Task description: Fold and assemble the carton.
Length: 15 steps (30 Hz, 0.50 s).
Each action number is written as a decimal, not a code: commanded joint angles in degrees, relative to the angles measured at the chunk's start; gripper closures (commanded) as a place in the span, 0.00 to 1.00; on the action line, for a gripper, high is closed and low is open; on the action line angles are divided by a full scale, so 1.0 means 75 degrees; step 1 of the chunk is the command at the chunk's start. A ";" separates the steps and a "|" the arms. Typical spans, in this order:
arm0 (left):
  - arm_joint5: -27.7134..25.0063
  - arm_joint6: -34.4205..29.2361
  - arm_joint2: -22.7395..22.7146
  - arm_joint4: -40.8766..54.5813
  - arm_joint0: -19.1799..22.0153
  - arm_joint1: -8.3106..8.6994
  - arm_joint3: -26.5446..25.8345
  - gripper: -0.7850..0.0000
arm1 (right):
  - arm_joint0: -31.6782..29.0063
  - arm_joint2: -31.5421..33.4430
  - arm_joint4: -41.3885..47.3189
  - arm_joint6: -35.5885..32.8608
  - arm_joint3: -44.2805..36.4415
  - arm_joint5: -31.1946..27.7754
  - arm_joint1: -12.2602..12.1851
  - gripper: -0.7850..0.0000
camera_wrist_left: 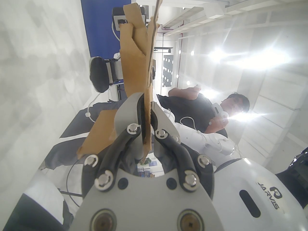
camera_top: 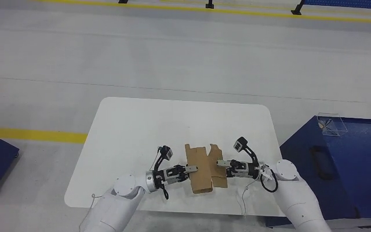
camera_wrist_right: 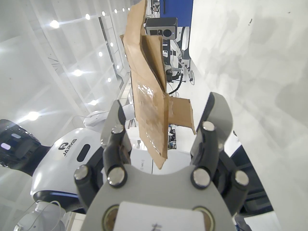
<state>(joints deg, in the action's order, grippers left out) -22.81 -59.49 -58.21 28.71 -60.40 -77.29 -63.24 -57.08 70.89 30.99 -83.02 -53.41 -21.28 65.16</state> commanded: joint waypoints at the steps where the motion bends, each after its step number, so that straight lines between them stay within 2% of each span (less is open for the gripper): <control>1: -0.0009 -0.0065 -0.0052 0.0036 -0.0047 0.0023 0.0017 1.00 | -0.0035 -0.0064 0.0122 0.0022 -0.0108 -0.0022 -0.0039 1.00; 2: 0.0000 -0.0084 -0.0075 0.0066 -0.0068 0.0032 0.0037 1.00 | -0.0064 -0.0091 0.0173 0.0037 -0.0161 -0.0037 -0.0059 1.00; 3: 0.0017 -0.0102 -0.0103 0.0175 -0.0100 0.0036 0.0053 0.18 | -0.0089 -0.0117 0.0214 0.0059 -0.0212 -0.0059 -0.0078 1.00; 4: 0.0015 -0.0180 -0.0130 0.0247 -0.0111 0.0044 0.0061 0.00 | -0.0121 -0.0152 0.0294 0.0049 -0.0273 -0.0049 -0.0094 1.00; 7: -0.0137 -0.0149 -0.0343 0.0242 -0.0169 0.0106 0.0176 0.00 | -0.0172 -0.0207 0.0420 0.0091 -0.0370 -0.0091 -0.0151 1.00; 10: -0.0289 -0.0224 -0.0856 0.0276 -0.0336 0.0260 0.0353 0.00 | -0.0172 -0.0162 0.0499 0.0170 -0.0632 -0.0170 -0.0227 1.00; 15: -0.0349 -0.0567 -0.1827 0.0078 -0.0647 0.0595 0.0909 0.00 | -0.0353 0.0184 0.0330 0.0439 -0.1974 -0.0439 -0.0442 1.00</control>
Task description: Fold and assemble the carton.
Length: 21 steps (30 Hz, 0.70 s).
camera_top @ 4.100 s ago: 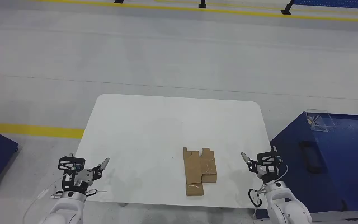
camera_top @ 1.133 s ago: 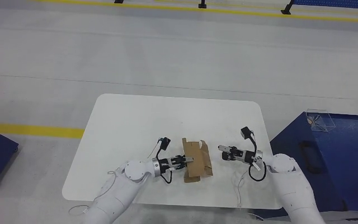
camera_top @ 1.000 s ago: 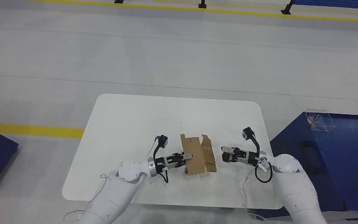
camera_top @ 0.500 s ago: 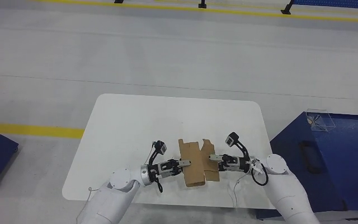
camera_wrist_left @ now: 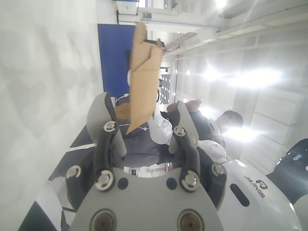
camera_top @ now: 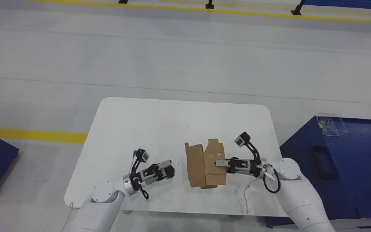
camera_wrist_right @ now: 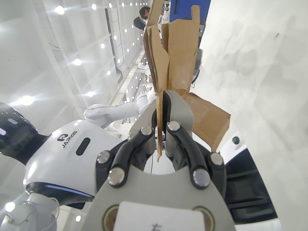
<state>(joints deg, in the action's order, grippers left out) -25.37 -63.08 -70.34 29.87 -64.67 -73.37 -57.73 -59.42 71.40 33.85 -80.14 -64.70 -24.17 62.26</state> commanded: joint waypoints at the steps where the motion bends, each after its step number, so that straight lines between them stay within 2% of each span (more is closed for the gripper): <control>1: 0.0015 -0.0241 -0.0292 -0.0099 -0.0108 0.0114 0.0269 0.00 | -0.0099 0.0212 -0.0128 0.0100 -0.0797 -0.0099 -0.0104 1.00; 6: -0.0205 -0.0573 -0.0240 -0.0239 -0.0189 0.0148 0.0563 0.00 | -0.0342 0.0720 -0.0519 0.0435 -0.2927 -0.0357 -0.0272 1.00; 12: -0.0205 -0.0573 -0.0240 -0.0239 -0.0189 0.0148 0.0563 0.00 | -0.0484 0.0874 -0.1241 0.1674 -0.5685 0.0371 -0.0300 1.00; 15: -0.0205 -0.0573 -0.0240 -0.0239 -0.0189 0.0148 0.0563 0.00 | -0.0542 0.0754 -0.1698 0.2373 -0.6693 0.0846 -0.0284 1.00; 16: -0.0205 -0.0573 -0.0240 -0.0239 -0.0189 0.0148 0.0563 0.00 | -0.0555 0.0726 -0.1893 0.2632 -0.6906 0.1063 -0.0279 1.00; 21: -0.0205 -0.0573 -0.0240 -0.0239 -0.0189 0.0148 0.0563 0.00 | -0.0555 0.0726 -0.1893 0.2632 -0.6906 0.1063 -0.0279 1.00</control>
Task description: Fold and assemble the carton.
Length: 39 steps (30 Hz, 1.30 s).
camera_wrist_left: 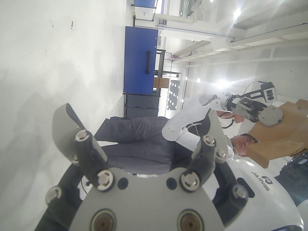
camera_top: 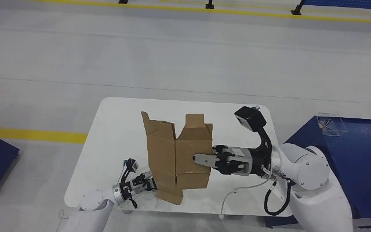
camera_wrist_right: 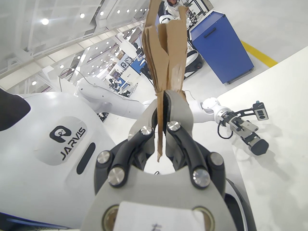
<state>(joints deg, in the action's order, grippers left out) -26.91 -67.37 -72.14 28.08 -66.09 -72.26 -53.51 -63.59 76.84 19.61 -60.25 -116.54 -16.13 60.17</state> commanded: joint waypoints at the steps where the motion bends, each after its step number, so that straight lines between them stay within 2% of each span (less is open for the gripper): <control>1: 0.0000 0.0000 0.0000 0.0000 0.0000 0.0000 0.0000 0.00 | 0.0001 0.0001 0.0007 -0.0019 0.0006 -0.0008 0.0000 1.00; 33: 0.0000 0.0000 0.0000 0.0000 0.0000 0.0000 0.0000 0.00 | 0.0001 0.0001 0.0007 -0.0019 0.0006 -0.0008 0.0000 1.00; 34: 0.0000 0.0000 0.0000 0.0000 0.0000 0.0000 0.0000 0.00 | 0.0008 0.0056 -0.0173 0.0025 -0.0002 -0.0021 -0.0008 0.94; 35: 0.0000 0.0000 0.0000 0.0000 0.0000 0.0000 0.0000 0.00 | -0.0006 0.0160 -0.0629 0.0111 -0.0075 -0.0050 -0.0026 1.00; 36: 0.0000 0.0000 0.0000 0.0000 0.0000 0.0000 0.0000 0.00 | -0.0108 0.0197 -0.1000 0.0220 -0.0224 -0.0052 -0.0039 1.00; 38: 0.0000 0.0000 0.0000 0.0000 0.0000 0.0000 0.0000 0.00 | -0.0334 0.0139 -0.0163 0.0440 -0.0231 -0.0001 -0.0017 1.00; 39: 0.0000 0.0000 0.0000 0.0000 0.0000 0.0000 0.0000 0.00 | -0.0408 0.0117 0.0828 0.0411 -0.0050 0.0058 0.0002 1.00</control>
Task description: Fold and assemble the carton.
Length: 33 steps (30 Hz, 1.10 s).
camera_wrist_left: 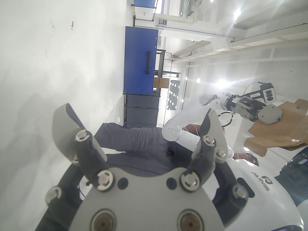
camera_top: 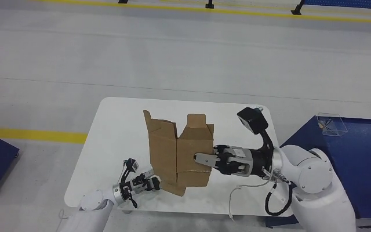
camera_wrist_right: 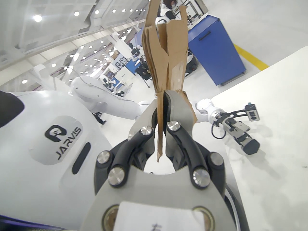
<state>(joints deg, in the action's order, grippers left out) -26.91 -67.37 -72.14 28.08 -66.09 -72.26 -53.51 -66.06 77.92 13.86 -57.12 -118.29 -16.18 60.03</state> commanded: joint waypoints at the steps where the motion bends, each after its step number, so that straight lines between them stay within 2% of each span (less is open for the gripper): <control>1: 0.0000 0.0000 0.0000 0.0000 0.0000 0.0000 0.0000 0.00 | -0.0071 -0.0033 0.2202 -0.0120 0.0321 0.0086 0.0031 1.00; 6: 0.0000 0.0000 0.0000 0.0000 0.0000 0.0000 0.0000 0.00 | 0.0226 -0.0467 0.6512 -0.1884 0.1572 0.0753 0.0157 1.00; 11: 0.0000 0.0000 0.0000 0.0000 0.0000 0.0000 0.0000 0.00 | 0.0561 -0.1511 1.0091 -0.3415 0.2667 0.1958 0.0463 1.00; 15: 0.0000 0.0000 0.0000 0.0000 0.0000 0.0000 0.0000 0.00 | 0.0745 -0.2623 1.2686 -0.3987 0.3224 0.3118 0.0838 1.00; 19: 0.0000 0.0000 0.0000 0.0000 0.0000 0.0000 0.0000 0.00 | 0.0916 -0.3830 1.5231 -0.3908 0.3652 0.4538 0.1292 1.00; 23: 0.0000 0.0000 0.0000 0.0000 0.0000 0.0000 0.0000 0.00 | 0.1228 -0.4619 1.5776 -0.3530 0.4035 0.4916 0.1670 1.00; 28: 0.0000 0.0000 0.0000 0.0000 0.0000 0.0000 0.0000 0.00 | 0.1529 -0.4964 1.5345 -0.3601 0.4392 0.4845 0.2003 1.00; 31: 0.0000 0.0000 0.0000 0.0000 0.0000 0.0000 0.0000 0.00 | 0.1730 -0.4840 1.4664 -0.3713 0.4720 0.4555 0.2104 1.00; 33: 0.0000 0.0000 0.0000 0.0000 0.0000 0.0000 0.0000 0.00 | 0.1933 -0.4593 1.3519 -0.3802 0.4899 0.3864 0.2099 1.00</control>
<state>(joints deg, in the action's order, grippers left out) -26.91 -67.37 -72.14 28.08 -66.09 -72.26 -53.51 -52.15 42.61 121.04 -85.27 -82.03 15.89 75.81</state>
